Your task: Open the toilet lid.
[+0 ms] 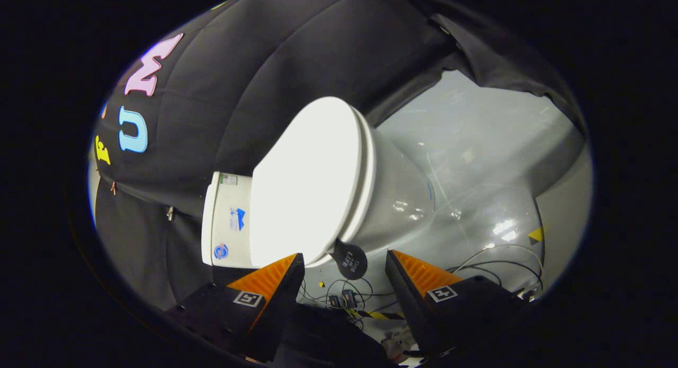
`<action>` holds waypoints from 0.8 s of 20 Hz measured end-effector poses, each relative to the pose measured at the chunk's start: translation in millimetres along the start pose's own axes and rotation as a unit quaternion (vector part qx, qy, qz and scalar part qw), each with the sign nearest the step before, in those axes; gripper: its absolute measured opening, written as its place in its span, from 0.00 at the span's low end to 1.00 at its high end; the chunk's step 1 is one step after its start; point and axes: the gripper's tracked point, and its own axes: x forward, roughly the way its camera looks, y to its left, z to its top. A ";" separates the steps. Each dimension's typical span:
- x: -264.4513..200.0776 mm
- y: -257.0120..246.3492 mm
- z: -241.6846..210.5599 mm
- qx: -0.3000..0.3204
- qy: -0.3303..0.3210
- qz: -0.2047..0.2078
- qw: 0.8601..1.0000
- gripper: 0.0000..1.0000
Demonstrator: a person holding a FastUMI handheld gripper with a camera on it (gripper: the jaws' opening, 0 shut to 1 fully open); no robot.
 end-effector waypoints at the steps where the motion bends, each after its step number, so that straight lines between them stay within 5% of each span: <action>1: 3.8 -0.4 -4.0 0.008 0.010 0.005 1.000 0.96; 4: 13.6 5.2 -6.7 0.009 0.013 0.026 1.000 0.94; 7: 20.8 -0.7 -2.7 0.007 0.019 0.015 1.000 0.57; 9: 24.5 -9.6 -1.6 0.040 0.022 0.011 0.999 0.21; 11: 20.6 -5.6 -3.3 0.066 0.040 0.025 0.997 0.24; 14: 19.2 -5.3 -8.9 0.022 0.041 0.024 0.999 0.09; 16: 17.2 -1.4 -9.2 -0.009 0.049 0.025 0.998 0.09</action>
